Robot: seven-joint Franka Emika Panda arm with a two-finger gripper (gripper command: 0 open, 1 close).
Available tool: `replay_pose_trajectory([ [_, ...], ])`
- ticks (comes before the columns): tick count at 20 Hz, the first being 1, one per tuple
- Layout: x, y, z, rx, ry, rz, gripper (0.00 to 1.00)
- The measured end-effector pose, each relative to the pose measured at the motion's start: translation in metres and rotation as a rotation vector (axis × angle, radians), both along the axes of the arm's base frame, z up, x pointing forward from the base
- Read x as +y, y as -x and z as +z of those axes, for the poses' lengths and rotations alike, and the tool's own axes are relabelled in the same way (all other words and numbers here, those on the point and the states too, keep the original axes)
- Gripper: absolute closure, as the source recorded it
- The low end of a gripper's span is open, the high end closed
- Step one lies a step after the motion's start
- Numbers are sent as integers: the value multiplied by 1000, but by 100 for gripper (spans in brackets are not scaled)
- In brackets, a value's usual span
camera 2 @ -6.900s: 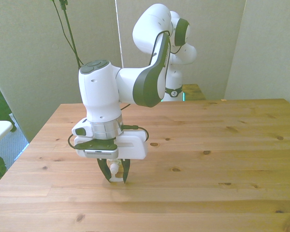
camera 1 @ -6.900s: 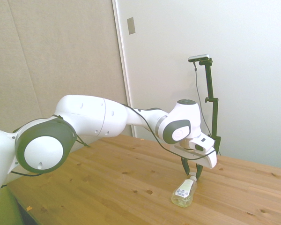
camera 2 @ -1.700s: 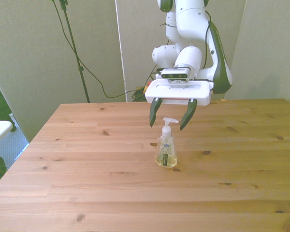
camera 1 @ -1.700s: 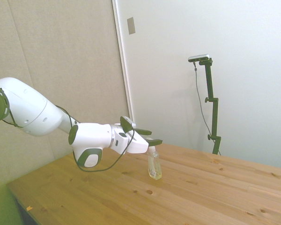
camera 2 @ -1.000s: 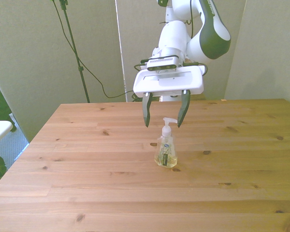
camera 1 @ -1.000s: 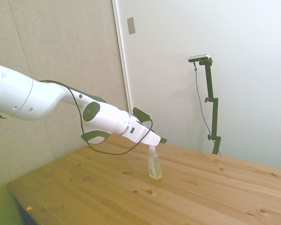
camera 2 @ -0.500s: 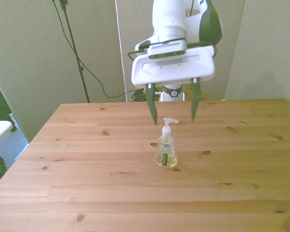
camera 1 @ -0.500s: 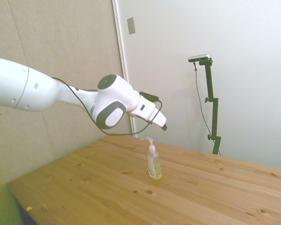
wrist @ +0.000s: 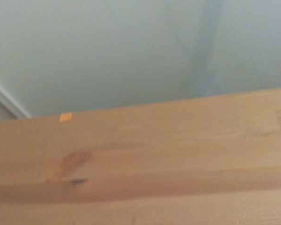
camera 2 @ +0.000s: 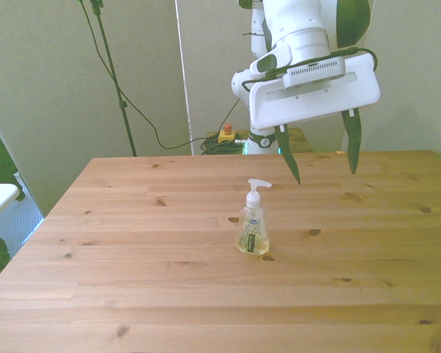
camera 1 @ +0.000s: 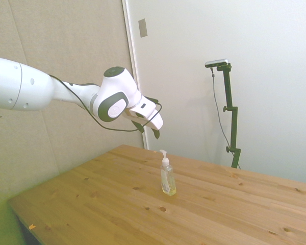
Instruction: Stand the sanitizer
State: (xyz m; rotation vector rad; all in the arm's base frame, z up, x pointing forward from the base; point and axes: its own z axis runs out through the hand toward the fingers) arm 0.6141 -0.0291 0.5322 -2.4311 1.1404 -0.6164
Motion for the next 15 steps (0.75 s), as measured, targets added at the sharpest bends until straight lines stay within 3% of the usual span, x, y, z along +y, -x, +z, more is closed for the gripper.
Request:
replay_pose_trajectory([
  [5, 17, 43, -21, 104, -4, 70, 0],
  [15, -1, 134, -59, 282, -20, 79, 0],
])
